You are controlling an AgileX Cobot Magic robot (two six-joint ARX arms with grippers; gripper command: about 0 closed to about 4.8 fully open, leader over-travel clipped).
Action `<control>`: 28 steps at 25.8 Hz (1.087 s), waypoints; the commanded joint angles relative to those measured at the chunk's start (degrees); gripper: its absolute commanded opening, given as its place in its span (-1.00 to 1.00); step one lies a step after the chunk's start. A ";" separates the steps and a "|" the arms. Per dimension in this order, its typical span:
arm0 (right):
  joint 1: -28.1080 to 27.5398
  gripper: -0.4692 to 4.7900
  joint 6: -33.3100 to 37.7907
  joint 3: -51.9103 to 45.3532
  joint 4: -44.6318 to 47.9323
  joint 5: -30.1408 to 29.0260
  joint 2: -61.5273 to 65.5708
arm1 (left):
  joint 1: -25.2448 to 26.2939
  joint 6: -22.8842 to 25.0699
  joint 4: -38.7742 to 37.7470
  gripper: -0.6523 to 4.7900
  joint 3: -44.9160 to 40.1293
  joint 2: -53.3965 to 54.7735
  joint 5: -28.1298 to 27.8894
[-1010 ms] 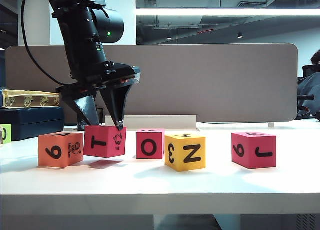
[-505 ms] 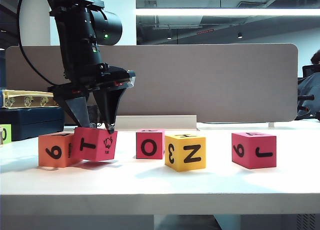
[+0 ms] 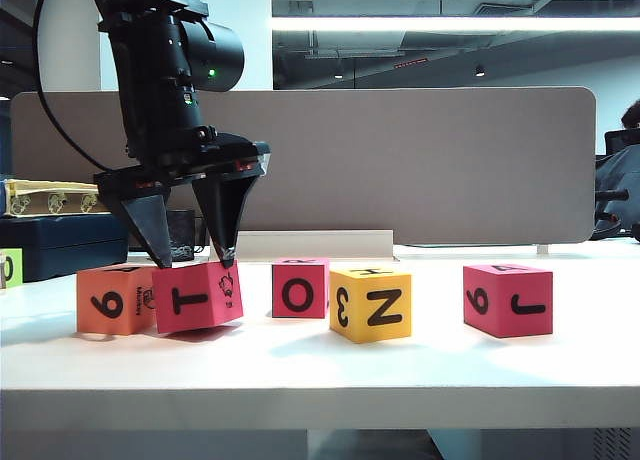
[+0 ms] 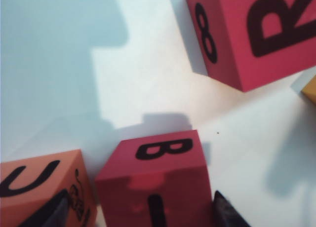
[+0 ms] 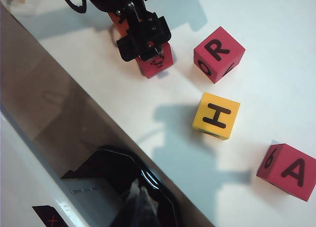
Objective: Select the appropriate blocks from the scattered letter blocks on the table and arrange them in a row to spell out "ALOHA".
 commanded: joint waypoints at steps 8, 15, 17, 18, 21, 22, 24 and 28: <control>0.09 -0.84 0.02 0.28 0.48 0.13 -0.20 | 0.02 0.70 1.27 0.53 0.09 -0.20 0.02; 0.09 -0.84 0.02 0.28 0.63 0.13 -0.20 | 0.02 0.68 1.77 0.83 0.09 -0.20 0.04; 0.09 -0.84 0.02 0.28 0.63 0.13 -0.20 | 0.02 0.70 1.86 0.93 0.09 -0.20 0.04; 0.09 -0.84 0.02 0.28 0.63 0.13 -0.20 | 0.00 0.70 2.29 0.96 0.09 -0.20 0.04; 0.09 -0.84 0.02 0.28 0.63 0.13 -0.20 | -0.13 0.70 3.39 0.96 0.24 -0.20 0.24; 0.09 -0.84 0.02 0.28 0.63 0.13 -0.20 | -0.35 0.70 3.93 0.96 0.37 -0.20 0.26; 0.09 -0.84 0.00 0.28 0.66 0.15 -0.20 | -0.39 0.68 4.72 0.95 0.39 -0.22 2.49; 0.09 -0.84 0.00 0.28 0.66 0.98 -0.20 | -0.39 2.03 4.42 0.95 0.39 -0.22 1.40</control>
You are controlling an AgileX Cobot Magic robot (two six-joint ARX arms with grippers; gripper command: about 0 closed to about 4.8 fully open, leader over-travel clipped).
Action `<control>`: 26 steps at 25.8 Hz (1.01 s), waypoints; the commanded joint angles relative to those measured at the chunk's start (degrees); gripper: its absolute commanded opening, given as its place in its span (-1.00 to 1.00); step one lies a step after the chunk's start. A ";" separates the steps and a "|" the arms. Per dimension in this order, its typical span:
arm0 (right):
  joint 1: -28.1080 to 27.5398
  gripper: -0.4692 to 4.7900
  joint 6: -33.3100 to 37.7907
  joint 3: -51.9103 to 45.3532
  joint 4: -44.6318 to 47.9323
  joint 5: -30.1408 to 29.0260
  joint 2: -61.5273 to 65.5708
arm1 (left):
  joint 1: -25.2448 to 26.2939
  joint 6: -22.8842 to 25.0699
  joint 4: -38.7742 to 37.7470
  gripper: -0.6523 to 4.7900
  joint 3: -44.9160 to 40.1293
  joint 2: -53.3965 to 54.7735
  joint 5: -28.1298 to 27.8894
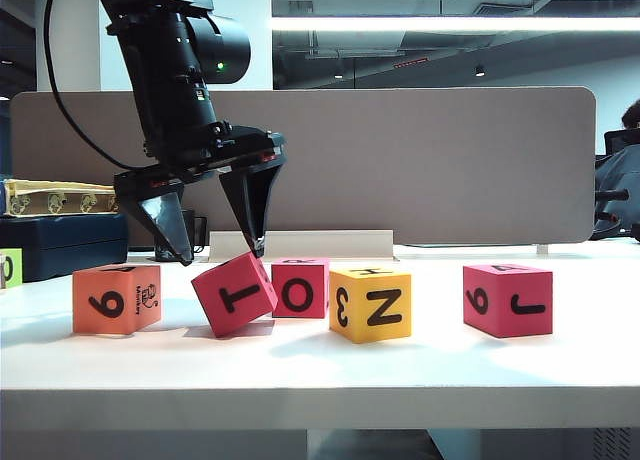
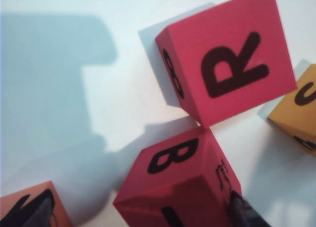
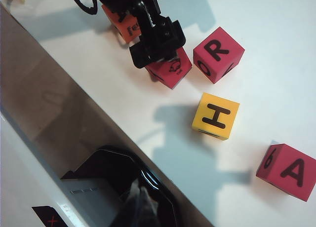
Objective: Select the appropriate blocks from the scattered letter blocks on the table and arrange them in a row to spell out "ALOHA".
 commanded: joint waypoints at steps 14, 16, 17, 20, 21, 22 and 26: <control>0.13 -0.84 0.00 0.28 0.57 1.60 0.70 | -2.05 3.06 2.67 0.66 0.24 -0.20 -5.88; 0.13 -0.84 0.02 0.26 0.11 1.49 1.05 | -2.82 2.23 3.91 0.48 0.24 -0.20 -7.61; 0.17 -0.84 0.02 0.26 -0.33 1.36 1.18 | -3.26 2.23 4.22 0.48 0.24 -0.20 -7.39; 0.17 -0.84 0.00 0.28 -0.72 1.38 1.27 | -3.28 2.21 4.66 0.48 0.26 -0.20 -7.34; 0.17 -0.84 0.00 0.28 -0.70 1.38 1.27 | -3.28 2.16 4.48 0.47 0.31 -0.26 -7.13; 0.15 -0.84 0.00 0.28 -0.70 1.40 1.29 | -3.56 1.97 3.41 0.47 0.35 -0.48 -6.21; 0.15 -0.84 -0.02 0.28 -0.46 1.40 1.29 | -6.03 2.51 1.68 0.12 0.35 -1.46 -6.08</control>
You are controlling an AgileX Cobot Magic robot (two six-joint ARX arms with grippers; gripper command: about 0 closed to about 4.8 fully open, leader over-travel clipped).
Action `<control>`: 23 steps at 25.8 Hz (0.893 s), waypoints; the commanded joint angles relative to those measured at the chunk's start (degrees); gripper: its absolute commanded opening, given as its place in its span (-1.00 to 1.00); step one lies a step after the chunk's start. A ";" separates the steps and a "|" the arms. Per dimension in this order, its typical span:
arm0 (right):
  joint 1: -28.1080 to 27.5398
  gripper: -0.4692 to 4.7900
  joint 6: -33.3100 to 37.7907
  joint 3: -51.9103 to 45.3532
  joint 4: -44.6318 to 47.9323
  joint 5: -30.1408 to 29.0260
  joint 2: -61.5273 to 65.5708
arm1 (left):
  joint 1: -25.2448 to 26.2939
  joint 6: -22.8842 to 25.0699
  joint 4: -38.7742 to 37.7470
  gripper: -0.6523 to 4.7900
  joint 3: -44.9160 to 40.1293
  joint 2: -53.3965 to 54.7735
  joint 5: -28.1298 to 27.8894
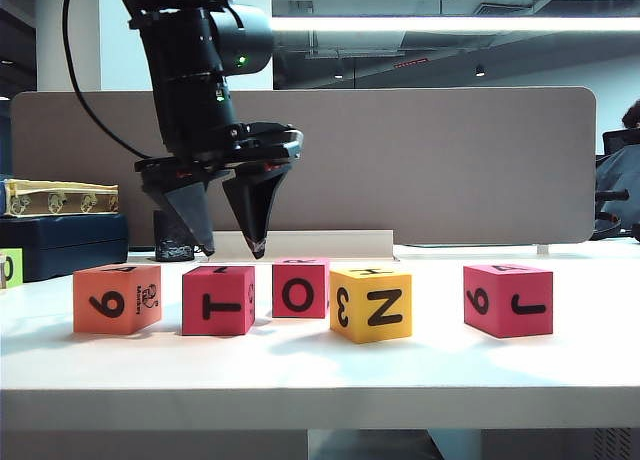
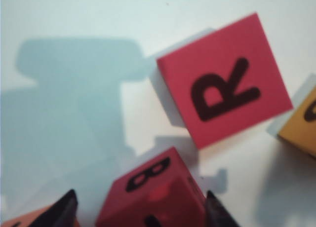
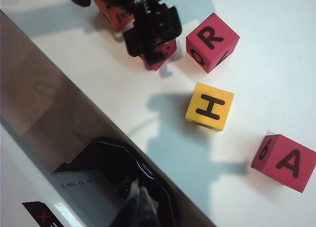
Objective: Select the appropriate blocks from the scattered letter blocks on the table and arrange them in a row to spell out "ALOHA".
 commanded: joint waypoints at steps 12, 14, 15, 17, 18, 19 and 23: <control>0.11 -0.84 -0.22 0.28 -0.35 -0.04 -0.20 | -8.74 3.04 -0.28 -0.78 0.20 -1.25 -4.42; 0.11 -0.84 -0.26 0.28 -0.37 -0.02 -0.20 | -8.74 3.50 -0.76 -0.78 0.20 -0.07 -5.31; 0.11 -0.84 -0.24 0.28 -0.39 -0.04 -0.20 | -8.74 4.33 -1.18 -0.78 0.20 0.57 -6.40; 0.11 -0.84 -0.24 0.28 -0.39 -0.04 -0.20 | -8.72 4.61 -1.70 -0.78 0.20 1.31 -7.37; 0.11 -0.84 -0.24 0.28 -0.39 -0.04 -0.20 | -8.59 4.79 -1.92 -0.78 0.20 1.84 -7.37; 0.11 -0.84 -0.24 0.28 -0.37 -0.04 -0.20 | -8.35 4.79 -1.86 -0.78 0.20 2.01 -7.32; 0.11 -0.84 -0.22 0.28 -0.39 -0.04 -0.20 | -7.15 5.64 -2.38 -0.78 0.20 2.25 -10.69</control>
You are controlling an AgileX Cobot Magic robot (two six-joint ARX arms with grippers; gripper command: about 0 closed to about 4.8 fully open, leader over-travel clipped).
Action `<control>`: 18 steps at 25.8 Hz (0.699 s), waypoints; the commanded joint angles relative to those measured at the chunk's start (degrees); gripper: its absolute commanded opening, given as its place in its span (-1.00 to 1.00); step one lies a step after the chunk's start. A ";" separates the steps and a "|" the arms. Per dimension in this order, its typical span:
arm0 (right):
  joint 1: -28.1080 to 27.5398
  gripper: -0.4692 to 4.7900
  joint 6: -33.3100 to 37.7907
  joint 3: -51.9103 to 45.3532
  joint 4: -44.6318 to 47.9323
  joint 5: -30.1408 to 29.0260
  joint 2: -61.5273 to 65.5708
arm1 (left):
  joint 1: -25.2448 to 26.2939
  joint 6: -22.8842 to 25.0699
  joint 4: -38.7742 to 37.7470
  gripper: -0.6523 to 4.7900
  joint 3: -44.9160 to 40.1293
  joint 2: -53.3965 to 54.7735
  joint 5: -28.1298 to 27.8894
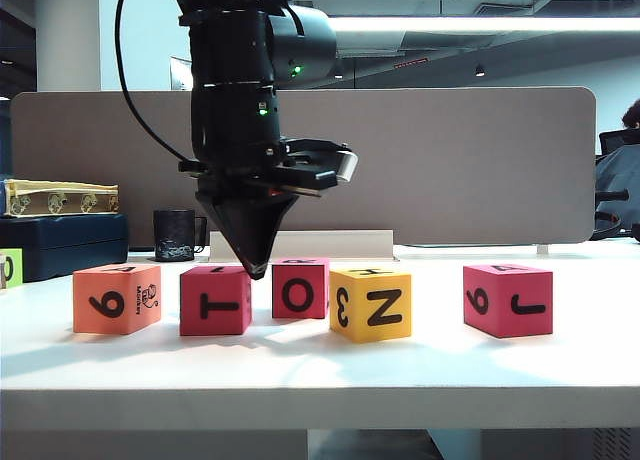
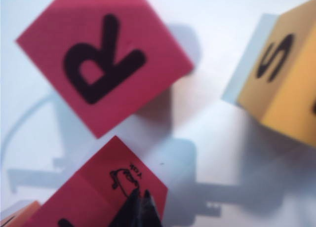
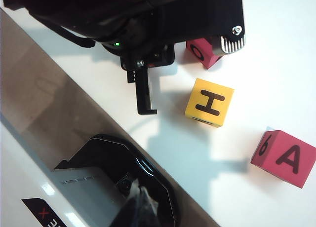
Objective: Select the appropriate blocks from the scattered letter blocks on the table and arrange them in a row to spell out "ALOHA".
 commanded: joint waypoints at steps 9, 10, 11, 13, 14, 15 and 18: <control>0.15 -0.84 -0.20 0.28 1.01 -0.07 -0.20 | 3.63 0.44 -4.09 -0.78 0.20 0.02 -1.40; 0.15 -0.84 -0.20 0.28 1.01 -0.07 -0.20 | 3.63 0.44 -4.26 -0.78 0.20 0.02 -0.81; 0.15 -0.84 -0.20 0.28 0.98 -0.07 -0.20 | 3.63 0.42 -3.98 -0.78 0.22 0.02 -0.35; 0.15 -0.84 -0.17 0.28 0.98 -0.07 -0.20 | 3.63 0.39 -2.97 -0.76 0.31 -0.13 -0.28; 0.15 -0.84 -0.17 0.28 1.01 -0.07 -0.20 | 3.63 0.39 -2.69 -0.76 0.37 -0.24 -0.31; 0.15 -0.84 -0.20 0.28 1.03 -0.04 -0.20 | 3.63 0.37 -2.25 -0.73 0.39 -0.48 -0.28; 0.11 -0.84 -0.24 0.28 1.29 0.37 -0.20 | 3.63 0.13 -0.59 -0.63 0.57 -1.05 -0.22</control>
